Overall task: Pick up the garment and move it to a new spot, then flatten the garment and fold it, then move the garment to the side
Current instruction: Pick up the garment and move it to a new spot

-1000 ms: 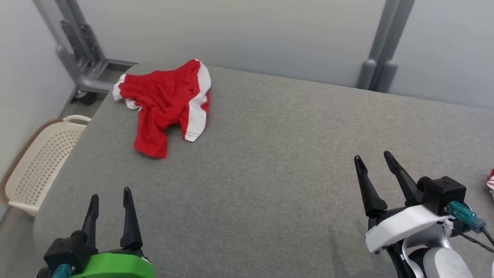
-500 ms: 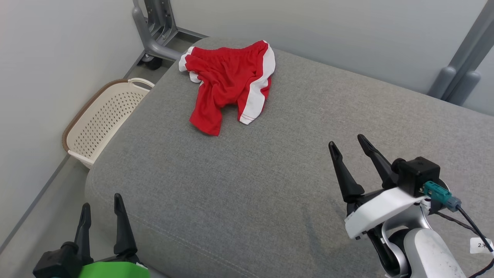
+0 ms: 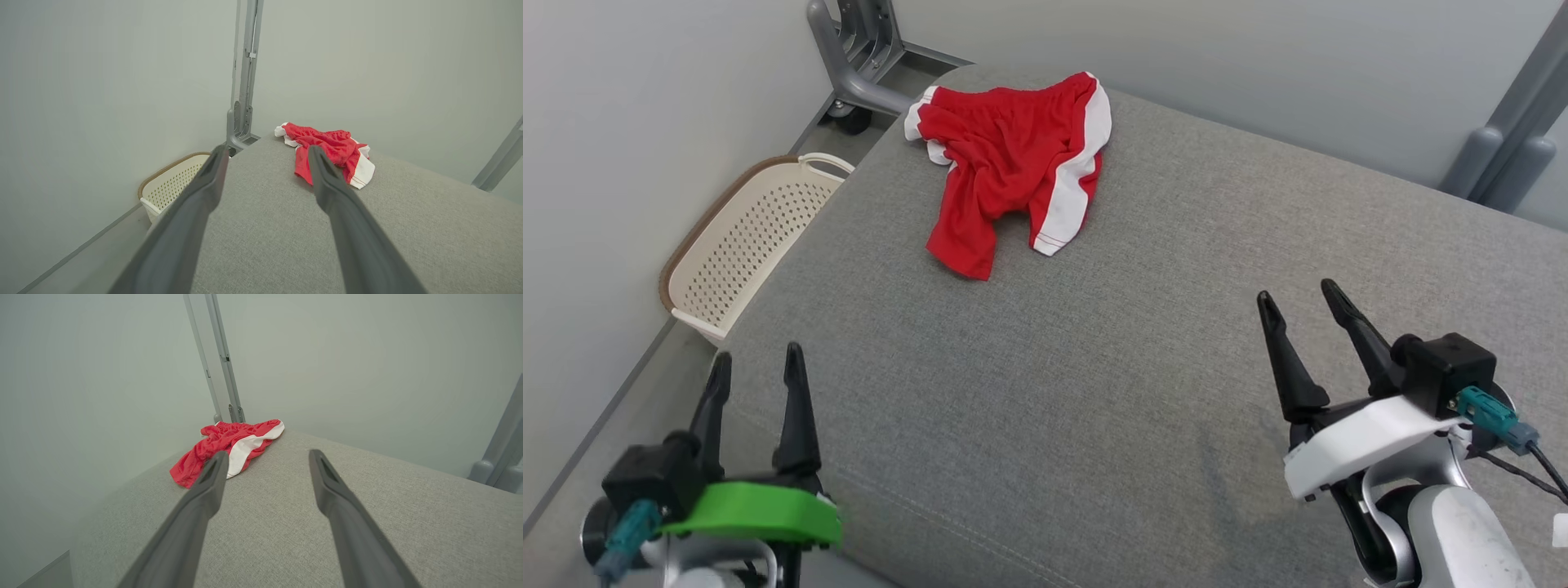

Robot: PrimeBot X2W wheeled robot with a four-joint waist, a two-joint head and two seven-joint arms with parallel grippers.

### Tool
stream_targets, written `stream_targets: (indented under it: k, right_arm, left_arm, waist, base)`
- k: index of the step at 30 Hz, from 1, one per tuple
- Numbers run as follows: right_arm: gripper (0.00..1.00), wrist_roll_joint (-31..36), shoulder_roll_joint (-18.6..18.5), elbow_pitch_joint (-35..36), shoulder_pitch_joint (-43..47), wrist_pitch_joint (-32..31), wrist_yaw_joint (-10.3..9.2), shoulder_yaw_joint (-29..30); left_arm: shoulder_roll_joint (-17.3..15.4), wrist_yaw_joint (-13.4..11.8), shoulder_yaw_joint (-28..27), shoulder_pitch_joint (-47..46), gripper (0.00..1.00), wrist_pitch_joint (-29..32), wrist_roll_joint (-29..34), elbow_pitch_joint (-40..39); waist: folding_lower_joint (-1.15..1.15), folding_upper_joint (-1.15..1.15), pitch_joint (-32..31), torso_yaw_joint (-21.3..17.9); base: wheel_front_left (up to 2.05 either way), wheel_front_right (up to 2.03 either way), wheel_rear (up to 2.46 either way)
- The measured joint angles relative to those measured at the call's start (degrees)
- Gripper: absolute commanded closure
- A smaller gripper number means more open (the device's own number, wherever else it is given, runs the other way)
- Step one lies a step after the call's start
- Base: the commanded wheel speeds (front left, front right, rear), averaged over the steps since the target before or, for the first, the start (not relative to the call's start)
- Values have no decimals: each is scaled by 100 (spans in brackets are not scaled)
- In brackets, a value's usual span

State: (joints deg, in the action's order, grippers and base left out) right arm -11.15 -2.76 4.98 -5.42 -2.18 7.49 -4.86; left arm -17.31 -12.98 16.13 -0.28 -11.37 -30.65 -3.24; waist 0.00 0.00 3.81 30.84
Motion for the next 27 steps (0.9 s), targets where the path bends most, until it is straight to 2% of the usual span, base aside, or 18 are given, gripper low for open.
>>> stream_targets:
  k: [3,8,17,23,27]
  right_arm:
    - [0,36,-1,67,49,-9,0,82]
    - [0,146,0,297,6,-113,0,90]
    - [0,291,-186,602,-861,-335,0,-216]
    - [0,335,-319,755,-1570,-387,1,-457]
    - [0,337,-349,840,-1895,-396,0,-572]
  left_arm:
    - [-143,151,42,-419,0,213,19,59]
    - [-556,601,90,-1770,0,787,131,422]
    - [-894,1269,75,-4150,0,1679,-27,1706]
    - [-888,1493,49,-5180,0,2098,-192,2726]
    - [-896,1578,62,-5553,0,2312,-256,3361]
  waist:
    - [0,0,16,-6]
    - [0,0,112,-64]
    - [0,0,599,-472]
    - [1,0,1122,-928]
    - [1,0,1496,-1263]
  base:
    - [0,0,0]
    - [0,0,0]
    - [0,0,0]
    - [0,0,0]
    - [0,0,0]
